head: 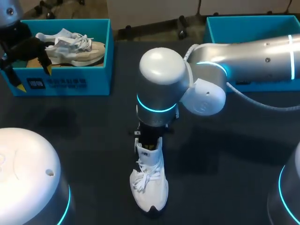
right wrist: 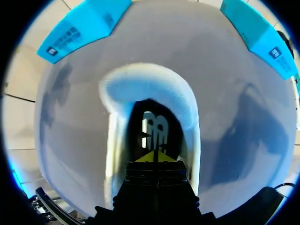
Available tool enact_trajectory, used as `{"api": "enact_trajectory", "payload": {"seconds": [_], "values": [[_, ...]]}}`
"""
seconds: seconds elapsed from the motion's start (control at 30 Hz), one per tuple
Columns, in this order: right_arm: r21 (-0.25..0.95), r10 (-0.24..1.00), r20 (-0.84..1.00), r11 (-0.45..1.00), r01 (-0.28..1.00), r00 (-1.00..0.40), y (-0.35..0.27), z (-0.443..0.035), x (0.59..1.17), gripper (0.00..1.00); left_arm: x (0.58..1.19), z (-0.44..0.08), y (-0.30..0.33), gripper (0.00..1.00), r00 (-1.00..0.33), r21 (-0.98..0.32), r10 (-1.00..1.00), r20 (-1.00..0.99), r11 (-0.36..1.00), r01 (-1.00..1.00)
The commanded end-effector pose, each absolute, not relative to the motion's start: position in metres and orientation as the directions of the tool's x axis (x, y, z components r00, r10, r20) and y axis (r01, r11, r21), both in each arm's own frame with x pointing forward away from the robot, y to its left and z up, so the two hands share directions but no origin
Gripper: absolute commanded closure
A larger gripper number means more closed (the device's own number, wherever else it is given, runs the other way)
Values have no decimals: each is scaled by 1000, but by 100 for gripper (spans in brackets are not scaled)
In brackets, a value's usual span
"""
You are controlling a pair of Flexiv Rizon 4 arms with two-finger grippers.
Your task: Take the shoe out of the shoebox, open the shoe tongue, remove and reinsert the insole, then place the shoe into the shoebox
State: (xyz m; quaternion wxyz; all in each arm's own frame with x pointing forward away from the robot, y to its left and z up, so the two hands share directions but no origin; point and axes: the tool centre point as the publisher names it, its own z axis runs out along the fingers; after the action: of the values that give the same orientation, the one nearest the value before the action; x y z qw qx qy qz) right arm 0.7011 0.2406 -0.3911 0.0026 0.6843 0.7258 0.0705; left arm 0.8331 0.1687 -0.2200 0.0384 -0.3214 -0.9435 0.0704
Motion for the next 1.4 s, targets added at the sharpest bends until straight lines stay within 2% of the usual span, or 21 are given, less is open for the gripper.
{"api": "enact_trajectory", "payload": {"seconds": [0.03,0.6,0.8,1.0,1.33,1.37,1.4], "values": [[106,994,78,67,992,-76,242,-373,699,100,833,-219,169,0,-790,-156,613,29,783,602],[-78,993,66,107,991,-102,236,-377,700,100,833,-219,169,0,-790,-156,613,29,783,602],[-96,997,36,74,993,-71,239,-376,690,100,833,-219,169,0,-790,-156,613,29,783,602],[-59,999,14,34,998,-33,241,-369,688,100,833,-219,169,0,-790,-156,613,29,783,602],[-71,999,37,36,997,-33,239,-369,690,100,833,-219,169,0,-790,-156,613,29,783,602],[-77,999,39,36,996,-33,239,-370,690,94,833,-219,169,0,-790,-156,613,29,783,602],[-86,999,41,36,996,-32,238,-371,689,83,833,-219,169,0,-790,-156,613,29,783,602]]}}
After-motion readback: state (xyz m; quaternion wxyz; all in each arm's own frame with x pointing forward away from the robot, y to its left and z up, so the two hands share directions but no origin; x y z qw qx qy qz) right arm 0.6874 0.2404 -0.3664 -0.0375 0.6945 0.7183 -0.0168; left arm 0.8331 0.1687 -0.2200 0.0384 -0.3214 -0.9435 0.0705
